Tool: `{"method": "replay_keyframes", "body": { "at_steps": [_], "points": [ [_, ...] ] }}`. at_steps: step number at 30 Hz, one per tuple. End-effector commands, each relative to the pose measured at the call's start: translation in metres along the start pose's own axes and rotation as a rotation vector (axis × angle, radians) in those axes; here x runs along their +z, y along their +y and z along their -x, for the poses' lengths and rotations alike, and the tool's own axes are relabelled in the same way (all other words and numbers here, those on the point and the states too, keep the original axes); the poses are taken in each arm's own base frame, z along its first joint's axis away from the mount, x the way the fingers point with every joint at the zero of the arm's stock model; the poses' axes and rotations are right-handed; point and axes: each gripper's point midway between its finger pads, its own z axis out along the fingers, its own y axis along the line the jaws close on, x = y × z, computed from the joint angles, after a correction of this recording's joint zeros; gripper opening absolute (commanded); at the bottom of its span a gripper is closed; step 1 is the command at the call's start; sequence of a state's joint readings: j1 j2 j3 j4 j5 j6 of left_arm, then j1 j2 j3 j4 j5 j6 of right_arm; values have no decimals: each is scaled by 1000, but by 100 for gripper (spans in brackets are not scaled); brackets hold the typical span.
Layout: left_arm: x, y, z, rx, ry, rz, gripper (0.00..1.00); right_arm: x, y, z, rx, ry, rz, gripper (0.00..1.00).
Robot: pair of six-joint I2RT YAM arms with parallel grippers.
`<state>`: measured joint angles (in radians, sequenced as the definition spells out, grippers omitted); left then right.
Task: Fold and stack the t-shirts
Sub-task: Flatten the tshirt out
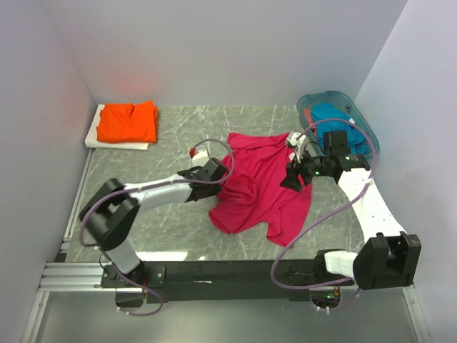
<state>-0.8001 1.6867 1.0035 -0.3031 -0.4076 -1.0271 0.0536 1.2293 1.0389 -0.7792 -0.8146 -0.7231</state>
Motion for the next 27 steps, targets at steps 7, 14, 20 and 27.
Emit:
{"method": "replay_keyframes", "body": {
  "at_steps": [7, 14, 20, 27],
  "points": [
    [-26, 63, 95, 173, -145, 62, 1, 1, 5, 0, 2, -10, 27, 68],
    [1, 90, 140, 173, -116, 162, 1, 1, 5, 0, 1, -8, 27, 68],
    [23, 99, 199, 172, -132, 231, 25, 1, 4, -1, 6, -8, 27, 68],
    [-6, 87, 261, 169, -234, 265, 65, 3, 4, -3, 20, 1, 34, 68]
  ]
}}
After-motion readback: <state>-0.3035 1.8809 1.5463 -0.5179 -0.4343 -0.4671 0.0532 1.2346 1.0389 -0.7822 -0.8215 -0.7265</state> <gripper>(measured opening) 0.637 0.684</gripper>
